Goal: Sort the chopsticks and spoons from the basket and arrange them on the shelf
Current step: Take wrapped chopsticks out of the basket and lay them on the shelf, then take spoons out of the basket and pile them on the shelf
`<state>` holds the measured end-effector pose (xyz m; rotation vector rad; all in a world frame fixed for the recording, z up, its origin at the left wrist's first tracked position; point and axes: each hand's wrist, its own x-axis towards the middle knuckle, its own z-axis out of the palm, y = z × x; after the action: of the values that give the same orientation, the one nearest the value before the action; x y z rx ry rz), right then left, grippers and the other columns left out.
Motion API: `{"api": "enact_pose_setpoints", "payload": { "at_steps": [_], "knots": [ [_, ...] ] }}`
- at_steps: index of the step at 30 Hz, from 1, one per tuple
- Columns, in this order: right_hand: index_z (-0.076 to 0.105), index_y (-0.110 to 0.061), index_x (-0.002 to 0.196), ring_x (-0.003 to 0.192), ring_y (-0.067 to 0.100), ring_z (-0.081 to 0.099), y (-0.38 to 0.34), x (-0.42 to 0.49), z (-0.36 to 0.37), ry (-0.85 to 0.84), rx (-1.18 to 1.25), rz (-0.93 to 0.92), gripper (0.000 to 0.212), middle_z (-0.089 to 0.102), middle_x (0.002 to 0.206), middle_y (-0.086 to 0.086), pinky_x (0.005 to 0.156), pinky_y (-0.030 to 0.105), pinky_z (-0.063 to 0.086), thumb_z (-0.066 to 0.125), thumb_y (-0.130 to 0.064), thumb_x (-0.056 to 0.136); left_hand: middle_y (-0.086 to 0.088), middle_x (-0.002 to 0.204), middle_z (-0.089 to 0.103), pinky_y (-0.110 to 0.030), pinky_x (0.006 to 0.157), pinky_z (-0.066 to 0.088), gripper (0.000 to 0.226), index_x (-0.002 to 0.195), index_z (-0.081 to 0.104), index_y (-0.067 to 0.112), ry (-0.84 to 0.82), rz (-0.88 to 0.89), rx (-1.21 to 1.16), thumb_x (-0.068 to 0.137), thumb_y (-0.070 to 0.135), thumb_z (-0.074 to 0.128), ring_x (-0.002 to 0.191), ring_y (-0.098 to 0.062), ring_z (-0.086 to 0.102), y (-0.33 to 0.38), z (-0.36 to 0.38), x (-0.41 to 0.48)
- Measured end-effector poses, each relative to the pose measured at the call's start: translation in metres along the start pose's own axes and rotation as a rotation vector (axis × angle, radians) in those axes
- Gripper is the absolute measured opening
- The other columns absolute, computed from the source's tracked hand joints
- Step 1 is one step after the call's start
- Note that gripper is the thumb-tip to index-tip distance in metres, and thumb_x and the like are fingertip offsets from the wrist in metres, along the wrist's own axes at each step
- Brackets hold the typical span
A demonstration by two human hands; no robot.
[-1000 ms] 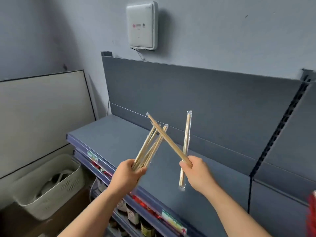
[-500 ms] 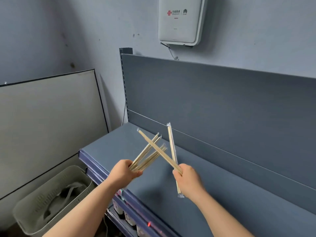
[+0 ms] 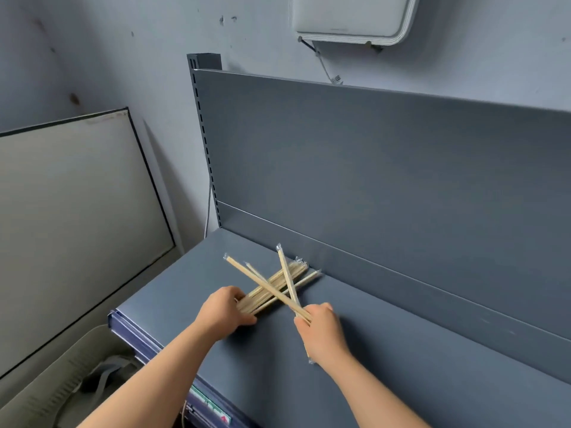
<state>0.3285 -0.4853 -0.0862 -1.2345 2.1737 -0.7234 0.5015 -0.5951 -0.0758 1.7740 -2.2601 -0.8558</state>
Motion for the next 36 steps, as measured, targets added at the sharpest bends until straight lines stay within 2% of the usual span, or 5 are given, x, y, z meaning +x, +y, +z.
{"api": "enact_pose_setpoints", "payload": {
  "at_steps": [4,12,16,24,36],
  "knots": [
    [0.07,-0.016,0.086,0.09,0.026,0.054,-0.014,0.001,0.019,0.115,-0.172,0.012,0.023,0.055,0.098,0.004,0.079,0.033,0.047,0.05,-0.027,0.094,0.009,0.072,0.053,-0.024,0.053,0.032,0.034,0.08,0.054,0.021,0.003,0.079,0.035,0.069,0.041,0.078,0.067,-0.013,0.048,-0.015,-0.007,0.021],
    [0.064,-0.025,0.081,0.095,0.022,0.054,-0.034,-0.02,0.038,0.219,-0.226,0.198,0.031,0.058,0.095,-0.002,0.079,0.032,0.044,0.051,-0.051,0.089,0.0,0.094,0.057,-0.031,0.066,0.042,0.026,0.077,0.054,0.023,0.007,0.239,0.158,0.086,0.047,0.057,0.088,-0.023,0.05,-0.035,-0.023,0.028],
    [0.059,-0.022,0.131,0.122,0.016,0.05,-0.028,-0.04,0.03,0.296,-0.069,0.267,0.05,0.055,0.134,-0.006,0.097,0.03,0.042,0.054,-0.051,0.09,0.003,0.118,0.06,-0.03,0.084,0.043,0.034,0.115,0.062,0.025,0.105,0.451,0.162,0.088,0.045,0.058,0.107,-0.023,0.05,-0.025,-0.032,0.019],
    [0.055,-0.024,0.135,0.096,0.016,0.058,0.016,-0.148,-0.051,0.703,0.115,0.487,0.046,0.066,0.123,0.002,0.083,0.027,0.04,0.058,-0.042,0.093,-0.001,0.11,0.067,-0.034,0.09,0.045,0.032,0.114,0.066,0.016,-0.026,0.858,-0.081,0.086,0.031,0.067,0.105,-0.025,0.058,0.053,-0.018,-0.026],
    [0.06,-0.014,0.13,0.115,0.013,0.058,0.148,-0.395,-0.138,1.249,0.362,0.725,0.039,0.063,0.128,0.0,0.095,0.027,0.042,0.061,-0.03,0.094,0.009,0.097,0.067,-0.025,0.079,0.044,0.026,0.111,0.065,0.02,-0.411,1.091,-0.236,0.088,0.032,0.066,0.091,-0.011,0.061,0.199,0.097,-0.19]
  ]
}}
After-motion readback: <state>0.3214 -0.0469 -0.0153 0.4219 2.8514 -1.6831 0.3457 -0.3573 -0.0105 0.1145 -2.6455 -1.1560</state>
